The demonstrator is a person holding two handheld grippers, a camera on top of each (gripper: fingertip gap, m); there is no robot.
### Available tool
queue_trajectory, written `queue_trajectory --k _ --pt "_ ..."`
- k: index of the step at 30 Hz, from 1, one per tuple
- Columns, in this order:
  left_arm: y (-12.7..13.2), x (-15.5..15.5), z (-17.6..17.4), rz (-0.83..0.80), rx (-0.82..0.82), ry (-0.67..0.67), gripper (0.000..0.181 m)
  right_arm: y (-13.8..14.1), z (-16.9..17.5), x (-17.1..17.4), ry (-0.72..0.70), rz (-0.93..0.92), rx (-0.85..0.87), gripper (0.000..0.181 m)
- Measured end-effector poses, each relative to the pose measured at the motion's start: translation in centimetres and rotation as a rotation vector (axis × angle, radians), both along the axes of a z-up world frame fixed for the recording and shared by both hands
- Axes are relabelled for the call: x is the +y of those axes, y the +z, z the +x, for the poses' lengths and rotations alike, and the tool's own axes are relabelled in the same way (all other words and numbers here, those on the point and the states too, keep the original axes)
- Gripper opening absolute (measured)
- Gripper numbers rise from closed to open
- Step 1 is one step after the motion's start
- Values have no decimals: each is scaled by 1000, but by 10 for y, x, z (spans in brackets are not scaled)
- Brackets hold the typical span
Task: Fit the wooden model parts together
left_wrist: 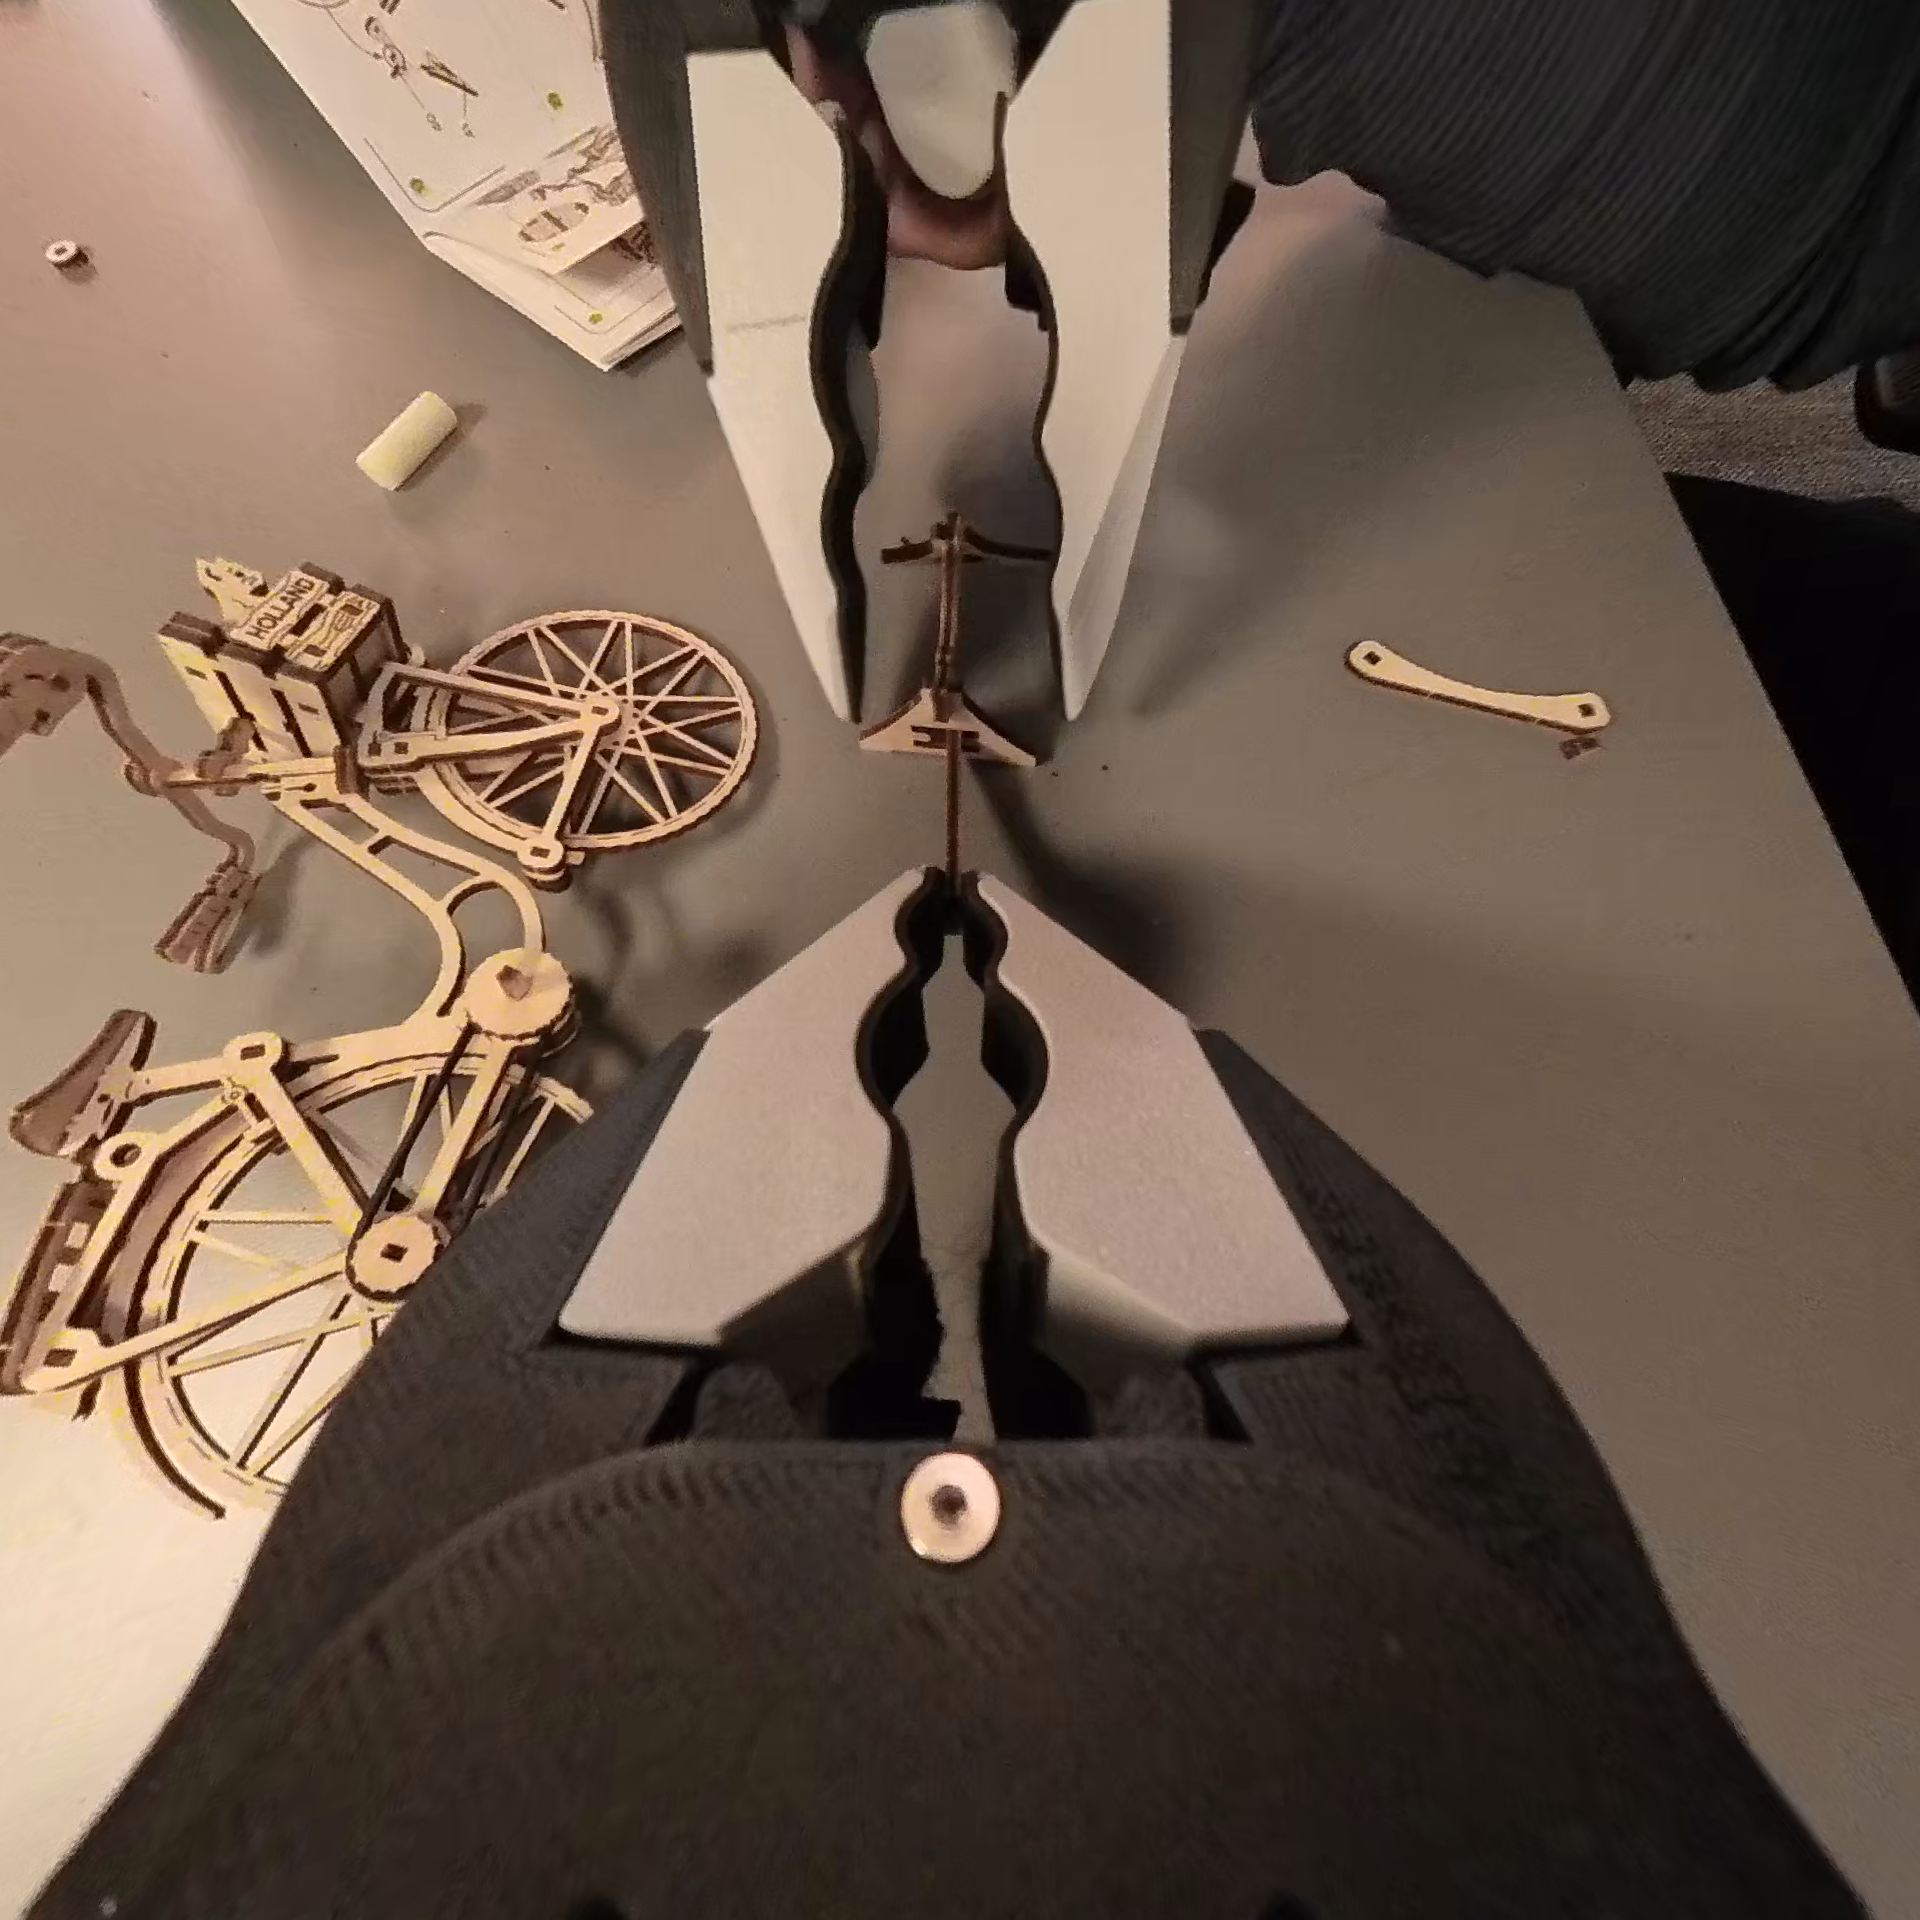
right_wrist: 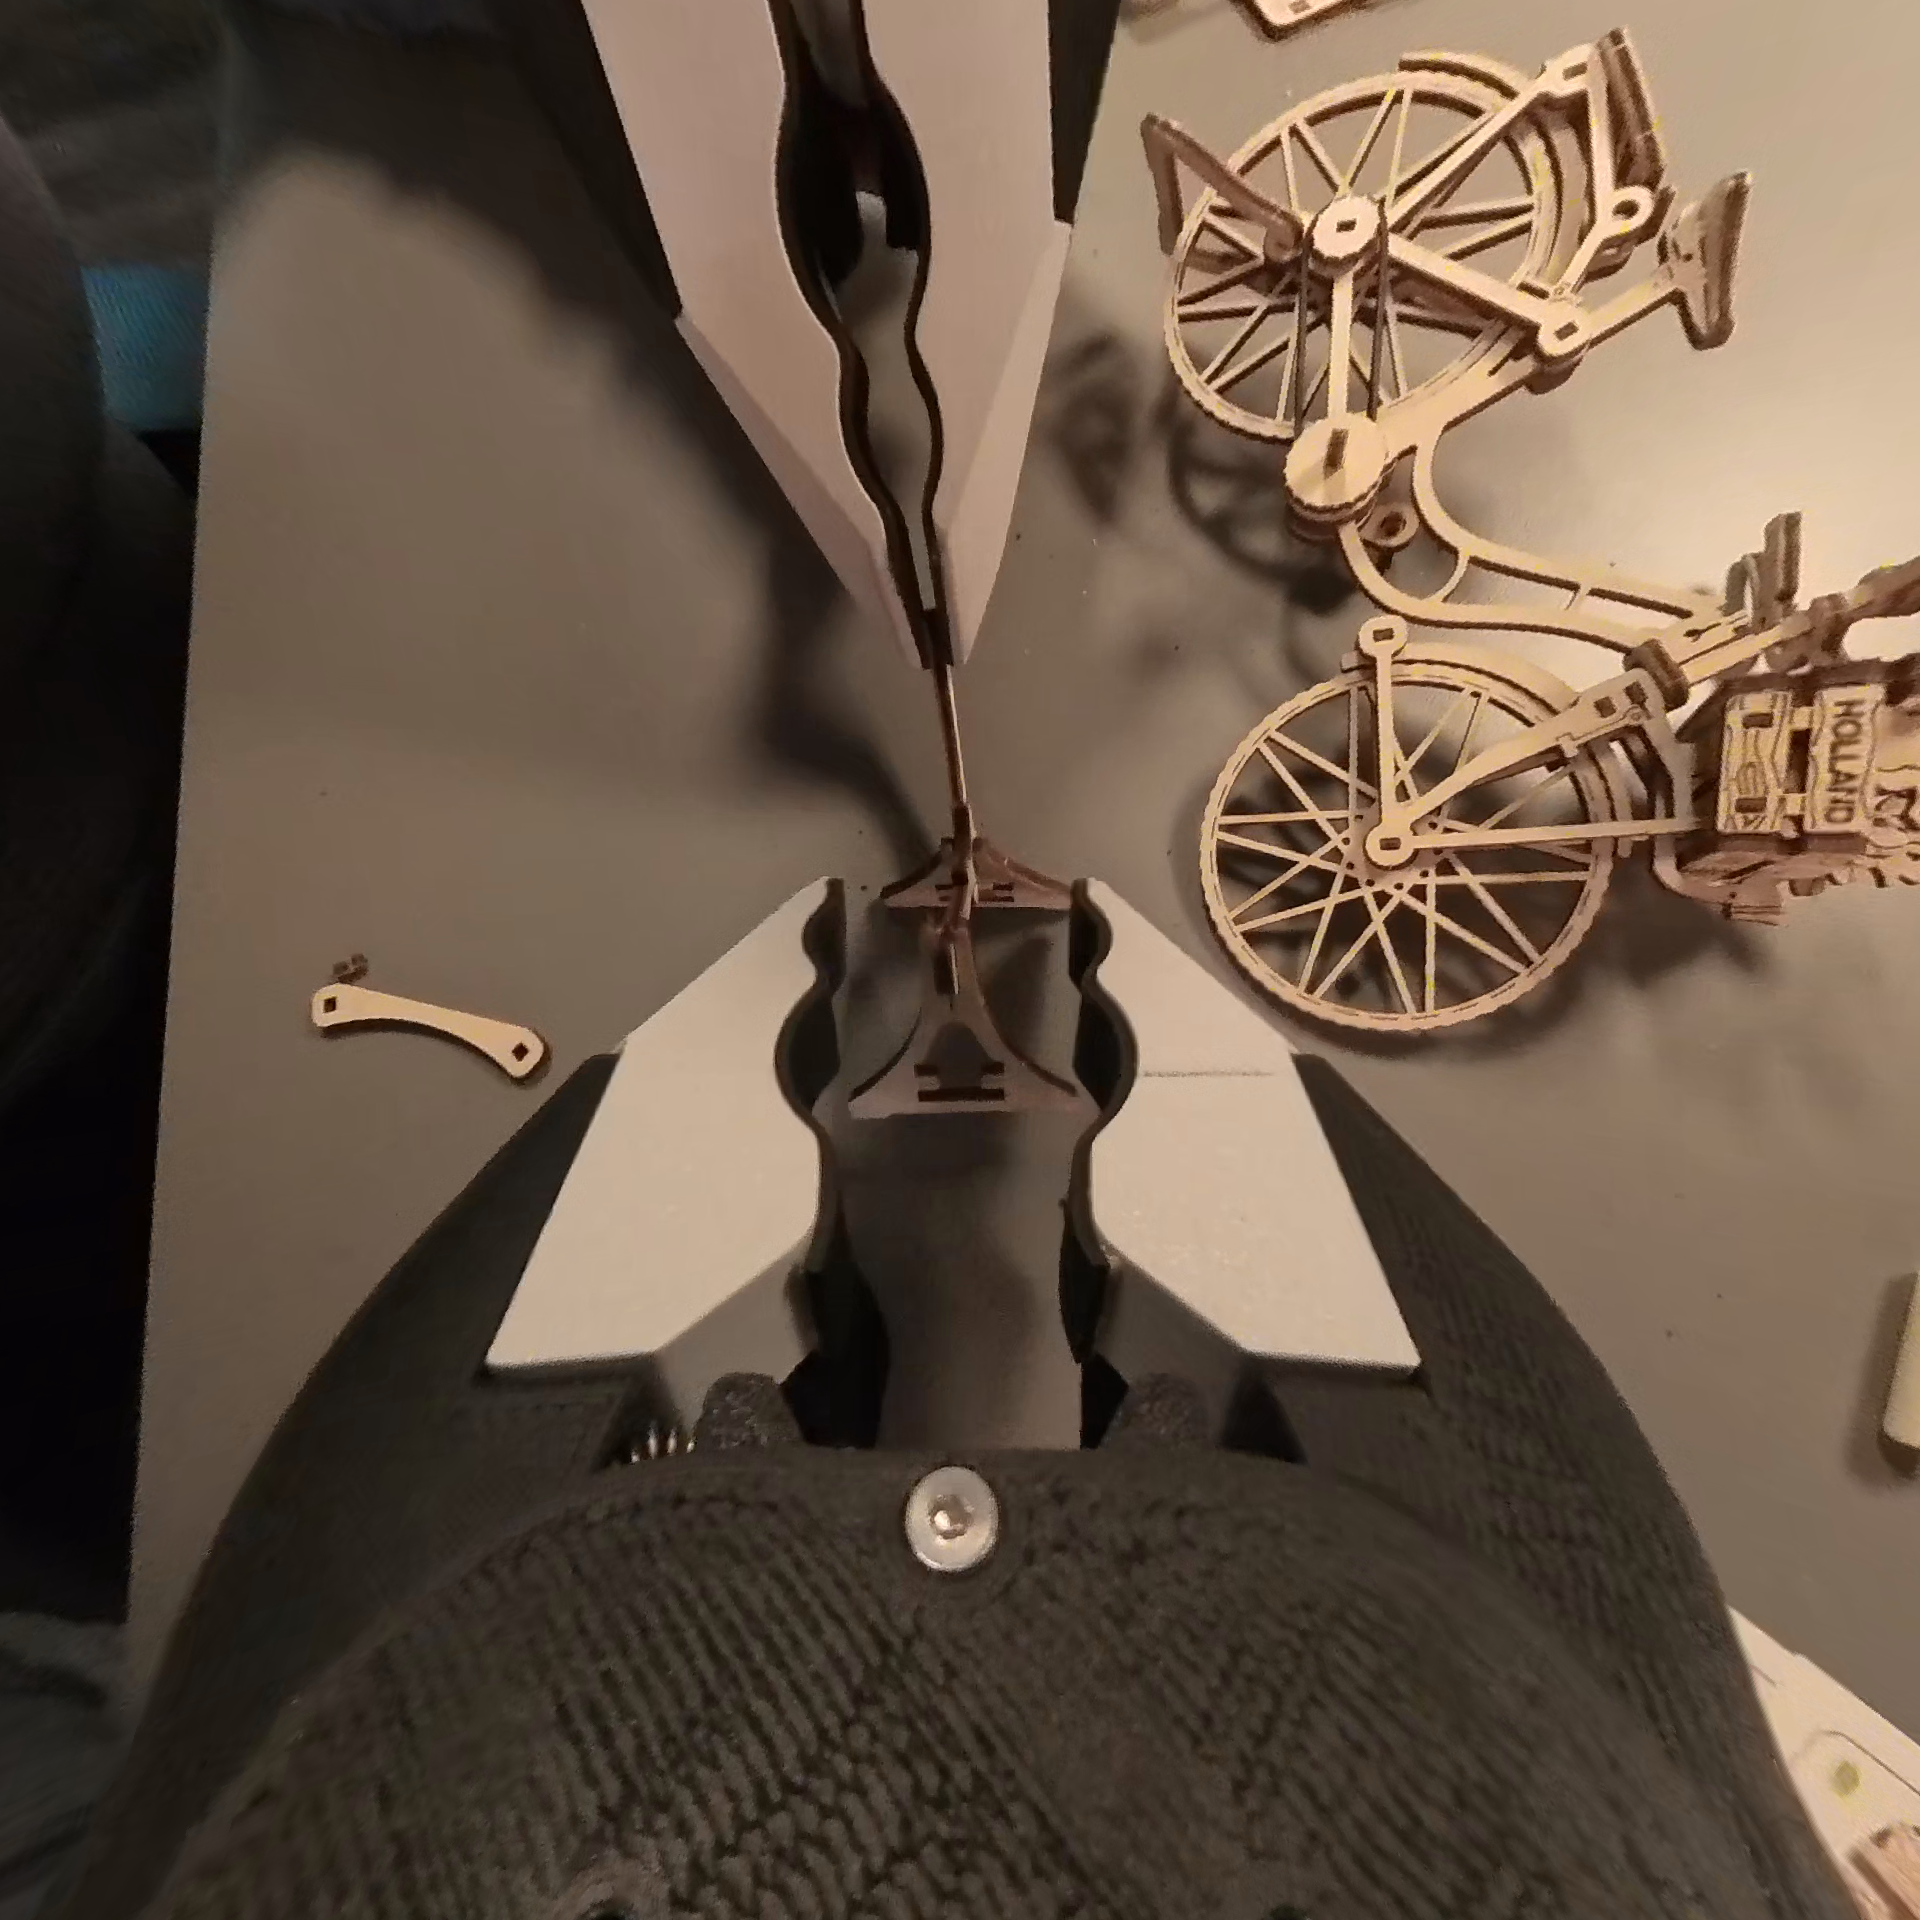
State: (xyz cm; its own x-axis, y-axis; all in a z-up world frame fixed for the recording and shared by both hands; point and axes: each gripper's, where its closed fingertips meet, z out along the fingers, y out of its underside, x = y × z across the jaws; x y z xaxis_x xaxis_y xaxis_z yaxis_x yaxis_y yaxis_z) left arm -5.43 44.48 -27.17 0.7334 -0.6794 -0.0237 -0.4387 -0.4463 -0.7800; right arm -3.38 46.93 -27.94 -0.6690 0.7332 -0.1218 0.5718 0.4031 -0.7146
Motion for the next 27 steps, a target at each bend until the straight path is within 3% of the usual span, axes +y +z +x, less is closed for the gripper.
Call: queue_trajectory --k 5,9,21,27 --pt "0 0 0 4 -2 -1 2 -9 -4 1 -8 63 -5 51" --pt "-1 0 0 12 -2 -2 2 -9 -6 -2 -10 51 11 36" --pt "-5 -3 1 26 -40 -48 2 -6 -6 -10 -27 -77 38 28" --pt "-8 -3 1 9 -38 -47 2 -3 -3 -7 -29 -47 47 53"
